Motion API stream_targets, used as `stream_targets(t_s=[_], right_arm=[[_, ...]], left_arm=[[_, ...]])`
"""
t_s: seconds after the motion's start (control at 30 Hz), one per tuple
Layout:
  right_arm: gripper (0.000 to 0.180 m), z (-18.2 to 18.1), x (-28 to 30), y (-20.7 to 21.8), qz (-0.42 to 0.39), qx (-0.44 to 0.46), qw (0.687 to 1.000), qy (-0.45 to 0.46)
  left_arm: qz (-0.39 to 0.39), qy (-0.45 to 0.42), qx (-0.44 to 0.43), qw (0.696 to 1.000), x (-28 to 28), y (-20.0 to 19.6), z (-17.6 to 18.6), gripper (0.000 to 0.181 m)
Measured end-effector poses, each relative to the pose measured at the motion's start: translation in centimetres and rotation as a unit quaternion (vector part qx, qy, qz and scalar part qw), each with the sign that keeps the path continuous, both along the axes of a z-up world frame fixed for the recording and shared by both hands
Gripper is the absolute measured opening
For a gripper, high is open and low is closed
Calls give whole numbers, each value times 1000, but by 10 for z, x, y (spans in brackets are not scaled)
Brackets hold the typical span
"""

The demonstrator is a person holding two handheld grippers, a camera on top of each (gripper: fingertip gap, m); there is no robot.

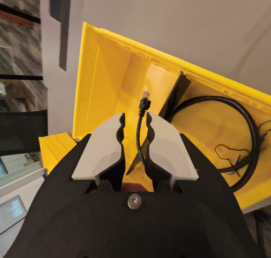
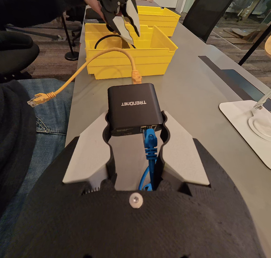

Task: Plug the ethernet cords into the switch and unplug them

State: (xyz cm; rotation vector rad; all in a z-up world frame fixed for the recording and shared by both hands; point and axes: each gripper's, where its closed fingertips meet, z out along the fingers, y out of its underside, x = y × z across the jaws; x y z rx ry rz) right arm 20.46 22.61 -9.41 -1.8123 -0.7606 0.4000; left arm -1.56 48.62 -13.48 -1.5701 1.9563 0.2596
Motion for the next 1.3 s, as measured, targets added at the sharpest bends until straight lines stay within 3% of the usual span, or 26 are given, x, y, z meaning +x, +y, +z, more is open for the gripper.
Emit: stream_targets(t_s=[0.3, 0.4, 0.5, 0.63, 0.8, 1.13, 1.23, 1.3], right_arm=[[65, 0, 2, -2, 0, 3, 1000, 7], [65, 0, 3, -2, -1, 3, 1000, 7], [65, 1, 4, -3, -2, 4, 1000, 8], [65, 2, 5, -3, -4, 6, 1000, 9], [65, 3, 4, -4, -4, 9, 1000, 11], [65, 10, 3, -8, -11, 19, 1000, 9], [65, 13, 5, -11, -14, 23, 1000, 12], [64, 15, 5, -15, -14, 26, 999, 11]], left_arm=[[72, 86, -216, 970, -13, 14, -39, 21], [72, 105, -228, 965, -16, 15, -43, 8], [56, 98, -207, 972, -13, 13, -33, 7], [51, 12, -167, 985, -4, 12, 18, 6], [37, -116, -103, 987, 4, -1, 121, 5], [23, -269, 82, 959, 15, -20, 319, 6], [-14, -295, 91, 951, 36, -48, 352, 6], [-32, -289, 97, 952, 56, -60, 354, 6]])
